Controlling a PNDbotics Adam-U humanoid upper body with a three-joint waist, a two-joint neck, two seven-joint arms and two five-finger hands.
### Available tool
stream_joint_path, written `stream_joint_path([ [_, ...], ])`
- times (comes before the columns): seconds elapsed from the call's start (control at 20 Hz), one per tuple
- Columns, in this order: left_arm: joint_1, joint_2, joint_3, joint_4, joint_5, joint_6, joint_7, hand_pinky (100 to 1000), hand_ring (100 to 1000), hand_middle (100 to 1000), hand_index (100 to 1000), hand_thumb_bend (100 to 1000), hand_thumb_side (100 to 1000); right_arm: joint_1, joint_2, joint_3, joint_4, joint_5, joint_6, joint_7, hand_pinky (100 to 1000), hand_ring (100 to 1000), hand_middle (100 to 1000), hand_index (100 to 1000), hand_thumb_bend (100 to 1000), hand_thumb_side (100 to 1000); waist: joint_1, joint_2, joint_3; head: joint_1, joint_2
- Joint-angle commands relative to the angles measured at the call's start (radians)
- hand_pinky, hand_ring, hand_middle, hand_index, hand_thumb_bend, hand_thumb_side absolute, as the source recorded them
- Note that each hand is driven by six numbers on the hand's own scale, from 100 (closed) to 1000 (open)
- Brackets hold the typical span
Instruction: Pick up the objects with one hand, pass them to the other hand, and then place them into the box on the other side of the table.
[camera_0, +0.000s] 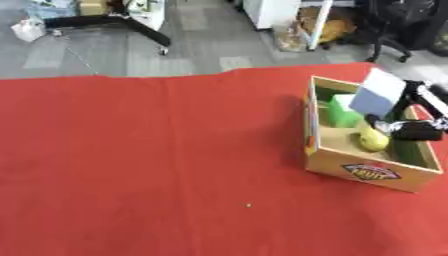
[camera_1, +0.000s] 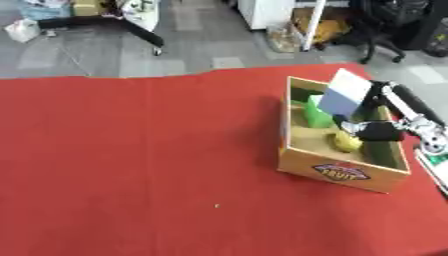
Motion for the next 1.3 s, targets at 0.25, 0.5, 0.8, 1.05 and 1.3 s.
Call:
stream_joint_path([
  [0.25,0.012,-0.015,0.032,-0.050,-0.020,0.008,0.023,732,761,716,801,461,764,-0.017,-0.051,-0.033,0.030,0.167,-0.032,0.003,707,508,444,914,540,544,-0.015,-0.039,0.005,-0.003,0.012],
  [0.5,0.017,-0.022,0.036,-0.052,-0.024,0.014,0.020,732,761,716,801,460,767,-0.008,-0.059,-0.042,0.029,0.250,-0.034,0.002,723,540,485,948,586,493,-0.015,-0.043,0.005,-0.001,0.015],
  [0.8,0.021,-0.026,0.037,-0.051,-0.023,0.018,0.013,733,764,717,802,457,766,0.006,-0.074,-0.064,0.027,0.288,-0.045,0.029,740,561,508,962,556,363,-0.012,-0.049,0.005,-0.001,0.015],
  [1.05,-0.019,0.005,0.057,-0.090,-0.077,-0.020,0.065,738,772,731,812,401,727,0.062,-0.082,-0.169,-0.139,0.157,-0.044,-0.274,737,534,470,847,307,489,-0.009,-0.050,0.000,0.024,0.015],
  [1.3,-0.174,0.102,0.051,-0.138,-0.199,-0.191,0.356,762,786,766,836,457,576,0.147,-0.128,-0.263,-0.512,-0.004,-0.080,-0.795,758,645,602,812,156,455,-0.002,-0.067,-0.008,0.057,0.034],
])
